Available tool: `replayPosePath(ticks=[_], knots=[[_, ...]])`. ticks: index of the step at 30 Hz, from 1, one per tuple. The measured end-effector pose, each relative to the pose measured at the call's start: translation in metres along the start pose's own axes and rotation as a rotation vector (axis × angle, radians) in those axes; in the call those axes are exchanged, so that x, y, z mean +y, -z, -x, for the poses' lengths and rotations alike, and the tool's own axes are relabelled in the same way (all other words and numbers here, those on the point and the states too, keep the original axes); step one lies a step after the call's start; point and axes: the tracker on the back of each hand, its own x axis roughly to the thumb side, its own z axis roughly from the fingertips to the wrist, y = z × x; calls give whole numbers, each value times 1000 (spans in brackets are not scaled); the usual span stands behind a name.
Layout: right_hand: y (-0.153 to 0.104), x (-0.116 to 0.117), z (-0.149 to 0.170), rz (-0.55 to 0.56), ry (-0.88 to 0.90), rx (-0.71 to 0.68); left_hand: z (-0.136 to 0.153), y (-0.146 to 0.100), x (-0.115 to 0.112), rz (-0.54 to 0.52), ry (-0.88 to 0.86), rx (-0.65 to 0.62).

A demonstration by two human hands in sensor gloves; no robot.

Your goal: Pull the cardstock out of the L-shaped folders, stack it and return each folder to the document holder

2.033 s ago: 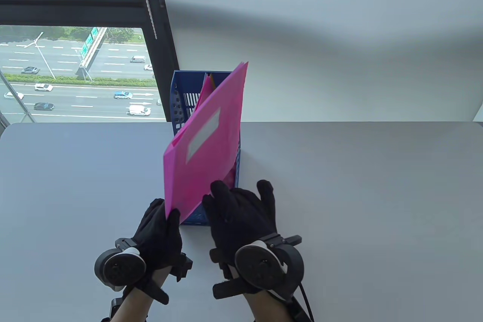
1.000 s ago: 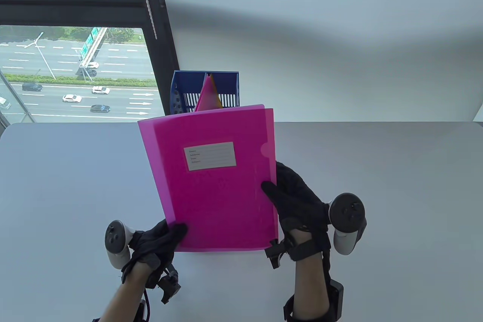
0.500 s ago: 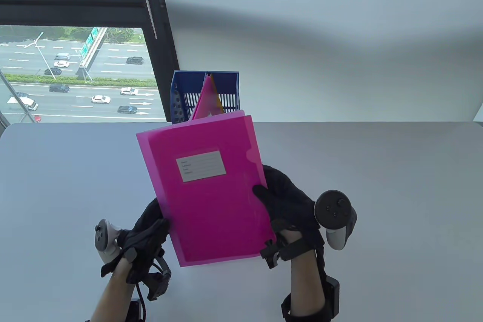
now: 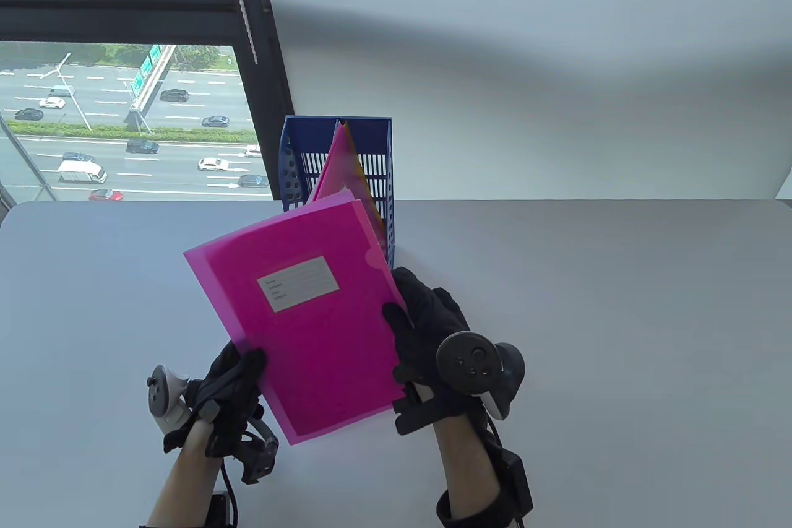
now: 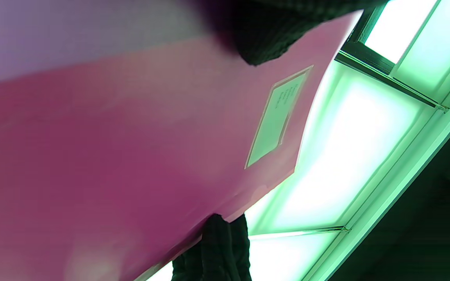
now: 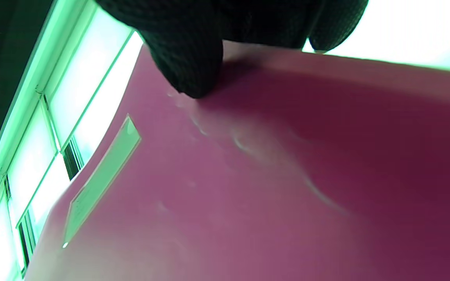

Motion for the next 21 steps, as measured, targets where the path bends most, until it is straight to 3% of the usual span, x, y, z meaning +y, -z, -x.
replayPosePath(ticks=[5, 8, 15, 21], knots=[[-3, 4, -8, 47, -92, -33, -1, 0, 0, -7, 1, -1], [-1, 3, -6, 19, -79, -14, 0, 0, 2, -14, 5, -6], [8, -4, 23, -287, 495, 142, -1, -1, 6, -26, 22, -3], [10, -12, 29, -453, 645, 168, -2, -1, 6, -5, 15, -7]])
